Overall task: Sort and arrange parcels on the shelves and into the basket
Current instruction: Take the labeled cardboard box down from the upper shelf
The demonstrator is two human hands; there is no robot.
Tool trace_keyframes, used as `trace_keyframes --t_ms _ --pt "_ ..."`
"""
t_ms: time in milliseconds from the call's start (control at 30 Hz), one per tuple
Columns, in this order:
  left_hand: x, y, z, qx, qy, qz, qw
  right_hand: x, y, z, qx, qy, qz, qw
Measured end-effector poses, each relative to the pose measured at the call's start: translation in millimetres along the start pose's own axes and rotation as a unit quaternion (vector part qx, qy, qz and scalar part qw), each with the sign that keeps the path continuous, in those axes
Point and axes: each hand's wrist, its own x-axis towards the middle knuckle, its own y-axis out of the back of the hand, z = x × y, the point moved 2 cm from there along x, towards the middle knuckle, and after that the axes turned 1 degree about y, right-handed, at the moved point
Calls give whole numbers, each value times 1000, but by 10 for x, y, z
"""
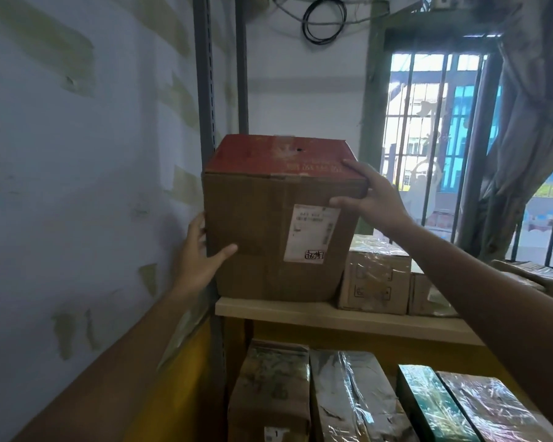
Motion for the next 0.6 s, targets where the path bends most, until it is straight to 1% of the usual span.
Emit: trace_keyframes --t_ms 100,167,200,233,300,333,467,600 --pt "-144 -13 -310 12 52 -37 998 181 48 -14 -16 -4 49 999" --pt "-218 -73 -458 4 99 -68 993 235 17 76 19 -48 83 995" --pt "-240 -111 -517 -2 118 -73 990 207 -35 157 45 -76 83 993" --pt "-252 -144 -570 -6 130 -69 989 136 -114 254 57 -91 62 992" --pt "-257 -191 -641 -1 140 -57 988 -73 -319 457 54 -97 -12 994" --pt "-254 -207 -663 3 143 -61 988 -165 -398 532 59 -103 -33 992" --pt "-304 -257 -691 9 137 -85 987 -264 -494 619 72 -104 -49 991" --pt "-347 -267 -689 -8 127 -41 991 -283 -510 588 99 -110 -45 988"
